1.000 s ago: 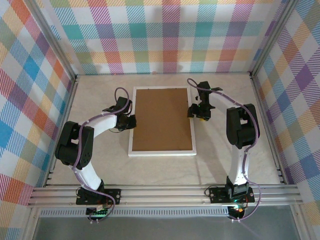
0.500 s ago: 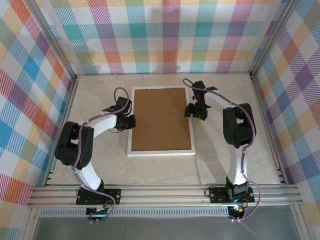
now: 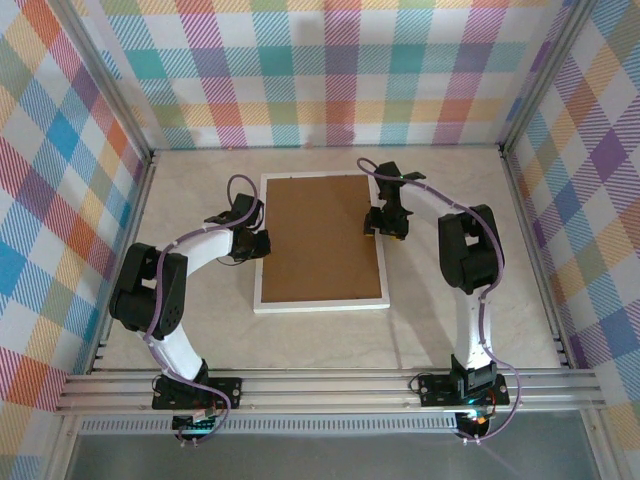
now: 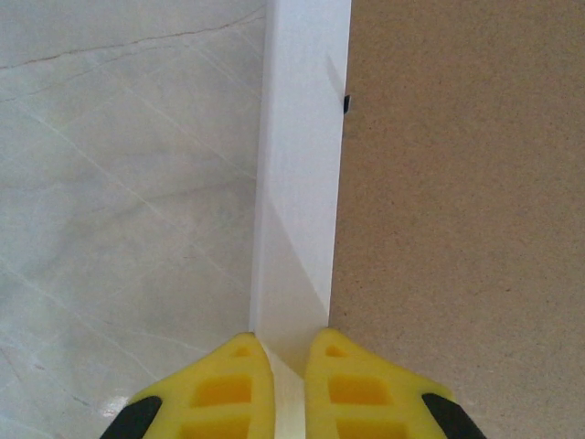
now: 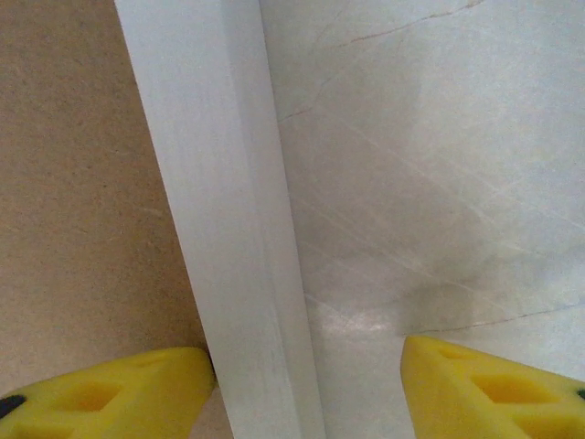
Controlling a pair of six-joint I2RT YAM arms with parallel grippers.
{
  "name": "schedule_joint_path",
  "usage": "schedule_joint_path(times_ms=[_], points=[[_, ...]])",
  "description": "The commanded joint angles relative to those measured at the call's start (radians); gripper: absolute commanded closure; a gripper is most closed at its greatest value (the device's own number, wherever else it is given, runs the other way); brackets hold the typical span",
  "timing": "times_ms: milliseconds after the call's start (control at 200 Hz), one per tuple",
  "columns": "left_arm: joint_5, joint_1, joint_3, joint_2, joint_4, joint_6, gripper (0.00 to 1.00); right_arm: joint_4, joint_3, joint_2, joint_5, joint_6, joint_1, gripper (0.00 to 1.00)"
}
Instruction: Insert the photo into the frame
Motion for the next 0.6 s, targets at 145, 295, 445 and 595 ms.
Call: schedule_joint_path(times_ms=[145, 295, 445, 595], points=[[0.049, -0.034, -0.011, 0.006, -0.033, -0.021, 1.0, 0.024, -0.043, -0.043, -0.16, 0.009, 0.036, 0.36], [0.019, -0.032, -0.014, -0.006, -0.036, -0.026, 1.0, 0.022, -0.057, -0.164, -0.139, -0.004, -0.022, 0.35], [0.002, -0.032, -0.012, -0.009, -0.037, -0.029, 1.0, -0.016, -0.108, -0.254, -0.055, -0.034, -0.052, 0.34], [-0.017, -0.031, -0.008, -0.011, -0.033, -0.034, 1.0, -0.062, -0.197, -0.317, -0.037, -0.054, -0.052, 0.34]])
